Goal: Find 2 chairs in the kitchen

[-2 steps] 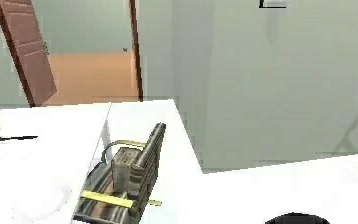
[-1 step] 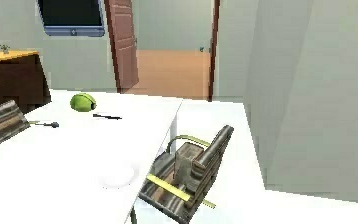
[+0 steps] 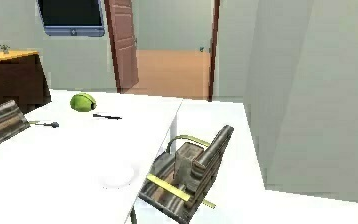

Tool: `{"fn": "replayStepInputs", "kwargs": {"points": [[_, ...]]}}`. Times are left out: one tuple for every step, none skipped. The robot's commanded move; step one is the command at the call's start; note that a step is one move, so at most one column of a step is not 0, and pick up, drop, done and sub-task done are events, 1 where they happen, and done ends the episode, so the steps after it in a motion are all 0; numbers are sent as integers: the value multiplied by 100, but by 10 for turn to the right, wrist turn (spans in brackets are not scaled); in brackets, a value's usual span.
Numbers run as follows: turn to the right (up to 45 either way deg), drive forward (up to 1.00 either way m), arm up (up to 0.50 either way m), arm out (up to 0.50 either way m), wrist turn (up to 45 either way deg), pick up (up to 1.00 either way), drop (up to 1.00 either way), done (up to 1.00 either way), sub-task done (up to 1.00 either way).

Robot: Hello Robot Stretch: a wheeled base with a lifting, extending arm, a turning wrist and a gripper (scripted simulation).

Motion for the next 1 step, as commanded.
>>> {"fn": "replayStepInputs", "kwargs": {"points": [[-450,0,0,0,0,0,0,0,0]]}}
